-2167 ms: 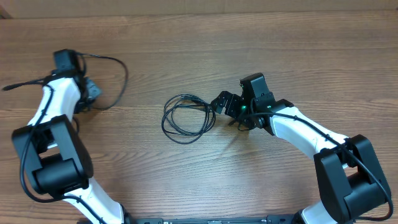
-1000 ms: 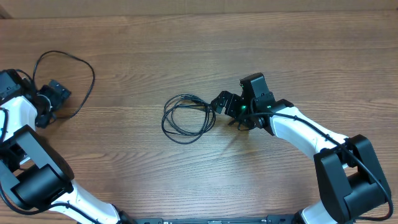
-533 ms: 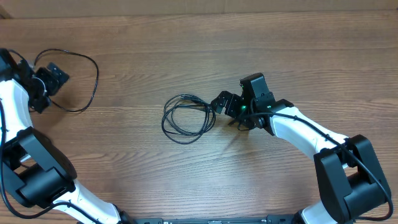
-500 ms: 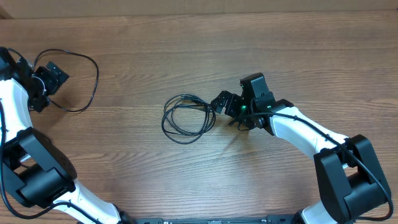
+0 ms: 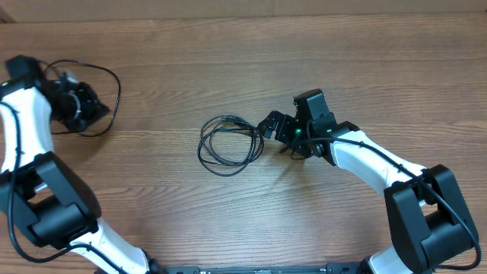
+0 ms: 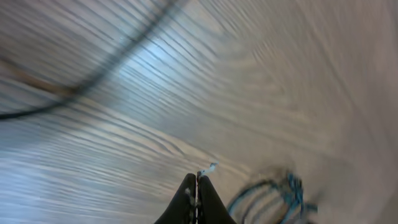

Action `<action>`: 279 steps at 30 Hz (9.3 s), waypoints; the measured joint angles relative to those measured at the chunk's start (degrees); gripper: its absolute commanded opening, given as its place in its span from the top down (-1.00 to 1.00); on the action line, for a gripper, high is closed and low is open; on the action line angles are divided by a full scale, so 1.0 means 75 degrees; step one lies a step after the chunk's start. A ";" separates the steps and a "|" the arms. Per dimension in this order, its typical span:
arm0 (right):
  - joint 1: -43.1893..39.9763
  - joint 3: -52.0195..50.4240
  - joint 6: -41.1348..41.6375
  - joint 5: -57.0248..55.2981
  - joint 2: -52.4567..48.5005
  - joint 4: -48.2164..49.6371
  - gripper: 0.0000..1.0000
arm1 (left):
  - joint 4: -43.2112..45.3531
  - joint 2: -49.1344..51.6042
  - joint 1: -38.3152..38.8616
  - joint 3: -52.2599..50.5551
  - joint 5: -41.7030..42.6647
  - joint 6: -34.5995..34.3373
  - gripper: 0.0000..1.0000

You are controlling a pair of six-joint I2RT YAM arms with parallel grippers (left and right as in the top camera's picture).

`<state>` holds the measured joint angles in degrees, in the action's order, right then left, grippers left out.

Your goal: Untangle cables

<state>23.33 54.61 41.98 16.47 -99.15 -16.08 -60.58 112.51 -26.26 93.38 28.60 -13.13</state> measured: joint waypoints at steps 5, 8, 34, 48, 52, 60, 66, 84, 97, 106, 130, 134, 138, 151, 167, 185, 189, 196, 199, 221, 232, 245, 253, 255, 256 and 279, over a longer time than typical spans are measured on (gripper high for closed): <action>0.0000 0.0000 0.0000 0.0000 0.0000 -0.0003 -1.00 | 0.0012 0.0000 0.0898 -0.0306 0.0052 0.0189 0.56; 0.0000 0.0000 0.0000 0.0000 0.0000 -0.0003 -1.00 | 0.0082 0.0000 0.1507 -0.0667 0.0038 0.0213 0.46; 0.0003 0.0000 -0.0003 -0.0003 0.0000 -0.0015 -1.00 | 0.0114 0.0000 0.6117 -0.1183 -0.1195 -0.0603 -0.03; -0.0580 0.0000 -0.0455 0.0230 0.0000 -0.0764 -1.00 | 0.2876 0.0000 0.7213 -0.2320 -0.2404 -0.2419 0.10; -0.1658 0.0000 -0.0595 -0.0003 0.0000 -0.1364 -1.00 | 0.3923 0.0000 0.7347 -0.2495 -0.2530 -0.2646 0.10; -0.2614 0.0000 -0.0644 -0.1300 0.0041 -0.1953 -1.00 | 0.5149 0.0000 0.7627 -0.2681 -0.2771 -0.3008 -0.04; -0.3042 0.0000 -0.0659 -0.1725 0.0044 -0.2101 -1.00 | 0.5158 0.0003 0.8303 -0.2769 -0.3098 -0.3005 -0.05; -0.4299 0.0000 -0.0662 -0.1918 0.0073 -0.2503 -1.00 | 0.2978 0.0012 0.8769 -0.0863 -0.3742 -0.2468 0.26; -0.4299 0.0000 -0.0664 -0.1918 0.0073 -0.2498 -1.00 | 0.3063 0.0015 0.8530 -0.0909 -0.5560 -0.4138 -0.55; -0.4299 0.0000 -0.0676 -0.1918 0.0073 -0.2495 -1.00 | 0.3351 0.0015 0.8486 -0.1553 -0.5805 -0.5284 -0.67; -0.4299 0.0000 -0.0685 -0.1918 0.0073 -0.2492 -1.00 | 0.4975 0.0093 0.8486 -0.2891 -0.5852 -0.5893 -0.25; -0.4299 0.0000 -0.0688 -0.1915 0.0073 -0.2489 -1.00 | 0.5187 0.0402 0.8489 -0.2888 -0.5936 -0.5931 0.26; -0.4299 0.0000 -0.0682 -0.1915 0.0073 -0.2486 -1.00 | 0.5464 0.0507 0.8486 -0.2879 -0.5925 -0.5998 0.85; -0.4301 0.0000 -0.0685 -0.1918 0.0073 -0.2492 -1.00 | 0.6889 0.0758 0.8472 -0.2885 -0.3348 -0.4759 0.85; -0.4299 0.0000 -0.0688 -0.1918 0.0073 -0.2489 -1.00 | 0.5802 -0.0685 0.8437 -0.2757 -0.2200 -0.3188 -0.10; -0.4299 0.0000 -0.0685 -0.1915 0.0073 -0.2489 -1.00 | 0.4150 -0.1274 0.8431 -0.2547 -0.5869 -0.2597 -1.00; -0.4299 0.0000 -0.0688 -0.1915 0.0073 -0.2489 -1.00 | 0.4205 -0.0653 0.8381 -0.2547 -0.6041 -0.2597 -1.00; -0.4299 0.0000 -0.0685 -0.1915 0.0073 -0.2492 -1.00 | 0.4613 0.0254 0.8282 -0.2547 -0.6114 -0.2597 -0.93; -0.4299 0.0000 -0.0685 -0.1918 0.0073 -0.2489 -1.00 | 0.4750 0.0423 0.8282 -0.2550 -0.6132 -0.2594 -0.94; -0.4299 0.0000 -0.0685 -0.1915 0.0073 -0.2486 -1.00 | 0.4736 0.0443 0.8279 -0.2550 -0.6100 -0.2594 -1.00; -0.4301 0.0000 -0.0688 -0.1915 0.0073 -0.2492 -1.00 | 0.4529 -0.0189 0.8279 -0.2541 -0.6015 -0.2594 -1.00; -0.4299 0.0000 -0.0691 -0.1915 0.0073 -0.2489 -1.00 | 0.4505 -0.0189 0.8279 -0.2541 -0.5939 -0.2594 -1.00; -0.4299 0.0000 -0.0685 -0.1912 0.0073 -0.2489 -1.00 | 0.4494 -0.0189 0.8279 -0.2541 -0.5896 -0.2585 0.04; -0.4299 0.0000 -0.0685 -0.1915 0.0073 -0.2489 -1.00 | 0.4470 -0.0189 0.8279 -0.2541 -0.5890 -0.2562 0.34; -0.4299 0.0000 -0.0688 -0.1915 0.0073 -0.2489 -1.00 | 0.4470 -0.0189 0.8279 -0.2541 -0.5898 -0.2565 0.77; -0.4299 0.0000 -0.0688 -0.1915 0.0073 -0.2492 -1.00 | 0.4488 -0.0189 0.8279 -0.2541 -0.5834 -0.2570 0.31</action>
<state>-8.91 54.61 36.82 2.11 -98.61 -34.76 -26.92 111.09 35.83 74.32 -15.16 -32.40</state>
